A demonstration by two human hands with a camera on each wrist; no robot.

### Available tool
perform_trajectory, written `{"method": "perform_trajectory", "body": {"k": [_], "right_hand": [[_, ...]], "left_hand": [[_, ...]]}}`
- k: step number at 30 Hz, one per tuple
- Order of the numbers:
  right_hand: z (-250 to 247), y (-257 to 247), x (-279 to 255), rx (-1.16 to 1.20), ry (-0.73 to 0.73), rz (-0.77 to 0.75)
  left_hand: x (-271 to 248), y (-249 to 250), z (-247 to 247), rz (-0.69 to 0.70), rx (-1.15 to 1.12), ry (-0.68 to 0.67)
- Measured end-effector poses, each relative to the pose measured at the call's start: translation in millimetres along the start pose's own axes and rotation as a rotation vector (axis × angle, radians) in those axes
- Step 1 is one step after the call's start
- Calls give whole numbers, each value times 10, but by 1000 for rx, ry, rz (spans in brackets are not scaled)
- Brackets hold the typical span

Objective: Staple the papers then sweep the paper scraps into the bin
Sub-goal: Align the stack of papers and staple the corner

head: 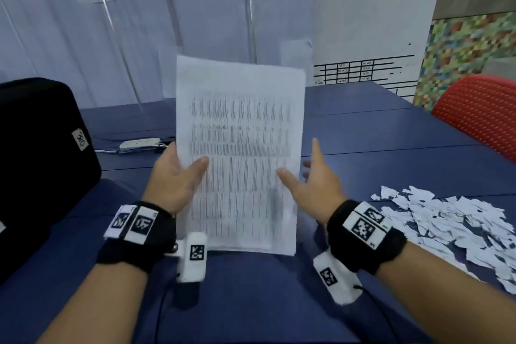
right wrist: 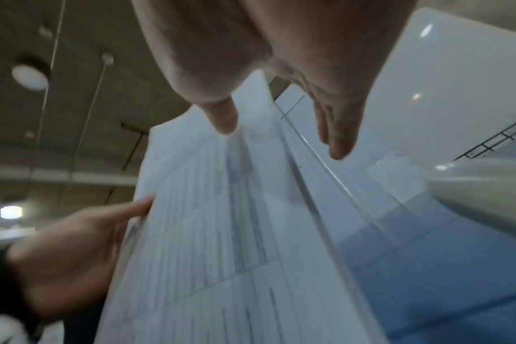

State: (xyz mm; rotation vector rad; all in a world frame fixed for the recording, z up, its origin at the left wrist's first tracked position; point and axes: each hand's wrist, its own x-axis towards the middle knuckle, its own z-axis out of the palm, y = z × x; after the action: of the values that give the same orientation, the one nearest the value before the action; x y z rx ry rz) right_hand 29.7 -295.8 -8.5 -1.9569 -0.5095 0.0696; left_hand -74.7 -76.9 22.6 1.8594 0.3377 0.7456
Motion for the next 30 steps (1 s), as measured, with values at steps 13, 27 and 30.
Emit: {"method": "perform_trajectory", "body": {"k": [13, 27, 30], "right_hand": [[-249, -198, -213, 628, -25, -244], [-144, -41, -227, 537, -147, -180], [-327, -51, -137, 315, 7, -191]], "left_hand": [[-567, -62, -96, 72, -181, -94], [-235, 258, -114, 196, -236, 94], [-120, 346, -113, 220, -220, 108]]}}
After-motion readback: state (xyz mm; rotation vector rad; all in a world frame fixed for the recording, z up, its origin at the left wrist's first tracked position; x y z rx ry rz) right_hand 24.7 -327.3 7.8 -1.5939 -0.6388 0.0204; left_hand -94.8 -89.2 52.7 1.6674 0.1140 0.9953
